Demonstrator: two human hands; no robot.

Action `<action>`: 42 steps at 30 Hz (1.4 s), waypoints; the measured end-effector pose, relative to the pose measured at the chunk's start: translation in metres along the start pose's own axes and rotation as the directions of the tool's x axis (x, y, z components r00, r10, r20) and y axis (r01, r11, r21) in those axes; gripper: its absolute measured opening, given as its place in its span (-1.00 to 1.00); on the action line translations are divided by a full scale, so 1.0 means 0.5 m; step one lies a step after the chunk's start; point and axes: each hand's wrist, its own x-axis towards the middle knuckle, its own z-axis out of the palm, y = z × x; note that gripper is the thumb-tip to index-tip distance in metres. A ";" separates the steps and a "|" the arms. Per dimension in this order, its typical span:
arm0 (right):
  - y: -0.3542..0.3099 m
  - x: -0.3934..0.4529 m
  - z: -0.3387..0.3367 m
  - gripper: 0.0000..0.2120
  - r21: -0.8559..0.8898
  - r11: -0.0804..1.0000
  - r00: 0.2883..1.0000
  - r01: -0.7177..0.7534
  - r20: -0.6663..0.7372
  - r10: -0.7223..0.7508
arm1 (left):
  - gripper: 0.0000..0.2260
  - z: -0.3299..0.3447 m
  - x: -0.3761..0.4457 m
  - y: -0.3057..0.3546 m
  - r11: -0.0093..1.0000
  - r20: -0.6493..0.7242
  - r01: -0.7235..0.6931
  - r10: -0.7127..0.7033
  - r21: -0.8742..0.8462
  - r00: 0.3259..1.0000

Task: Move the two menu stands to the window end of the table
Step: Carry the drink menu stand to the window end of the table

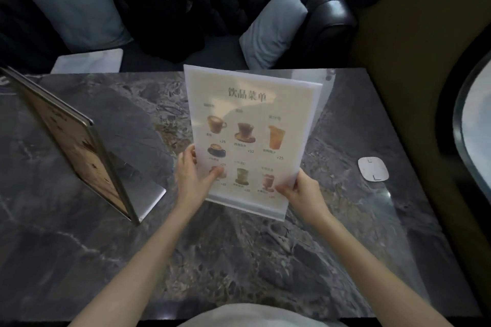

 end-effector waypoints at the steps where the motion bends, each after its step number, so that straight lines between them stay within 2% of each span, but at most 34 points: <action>1: 0.004 -0.008 -0.001 -0.69 0.012 1.000 1.000 0.020 -0.010 -0.020 | -0.46 0.002 0.003 0.013 0.998 0.009 0.003 -0.002 -0.069 1.000; 3: 0.015 -0.025 -0.005 -0.73 0.002 0.998 0.998 0.059 -0.032 -0.059 | -0.62 0.012 0.008 0.045 0.975 0.053 0.041 -0.030 -0.217 0.998; 5: 0.032 -0.038 -0.010 -0.75 -0.024 0.992 0.990 0.123 -0.069 -0.125 | -0.67 0.027 0.014 0.077 0.949 0.104 0.074 -0.044 -0.307 0.994; 7: 0.047 -0.047 -0.017 -0.77 -0.060 0.984 0.978 0.168 -0.117 -0.174 | -0.75 0.051 0.019 0.110 0.923 0.159 0.067 -0.007 -0.380 0.987; 9: 0.059 -0.055 -0.034 -0.77 -0.082 0.985 0.972 0.151 -0.169 -0.163 | -0.77 0.087 0.025 0.148 0.906 0.224 0.055 0.045 -0.420 0.973; 13: 0.082 -0.064 -0.093 -0.72 -0.125 0.983 0.950 0.134 -0.265 -0.164 | -0.76 0.176 0.048 0.211 0.900 0.325 0.044 0.111 -0.434 0.939; 18: 0.129 -0.077 -0.188 -0.81 -0.192 0.980 0.904 0.047 -0.410 -0.124 | -0.79 0.301 0.048 0.292 0.916 0.454 0.018 0.182 -0.402 0.872; 22: 0.176 -0.106 -0.257 -0.74 -0.187 0.982 0.869 0.010 -0.485 -0.101 | -0.77 0.393 0.032 0.361 0.939 0.570 0.007 0.203 -0.344 0.796; 25: 0.202 -0.137 -0.301 -0.80 -0.148 0.989 0.835 0.006 -0.543 -0.086 | -0.78 0.462 0.018 0.395 0.952 0.644 -0.015 0.219 -0.306 0.733; 30: 0.248 -0.177 -0.348 -0.78 -0.081 0.993 0.768 -0.087 -0.640 0.015 | -0.54 0.549 -0.027 0.455 0.952 0.726 -0.095 0.283 -0.290 0.626; 33: 0.274 -0.190 -0.367 -0.79 -0.055 0.987 0.724 -0.149 -0.686 0.071 | -0.18 0.598 -0.044 0.471 0.958 0.777 -0.053 0.259 -0.280 0.574; 34: 0.279 -0.194 -0.373 -0.81 -0.043 0.986 0.712 -0.160 -0.697 0.085 | -0.15 0.617 -0.046 0.470 0.958 0.792 -0.052 0.263 -0.283 0.551; 37: 0.292 -0.201 -0.388 -0.89 0.000 0.980 0.675 -0.197 -0.726 0.135 | -0.32 0.647 -0.063 0.476 0.954 0.803 -0.093 0.291 -0.286 0.520; 40: 0.301 -0.203 -0.396 -0.86 0.035 0.976 0.657 -0.214 -0.735 0.170 | -0.35 0.653 -0.080 0.490 0.955 0.808 -0.084 0.286 -0.284 0.515; 42: 0.305 -0.202 -0.397 -0.89 0.068 0.976 0.657 -0.205 -0.730 0.189 | -0.54 0.654 -0.087 0.497 0.953 0.806 -0.091 0.294 -0.290 0.513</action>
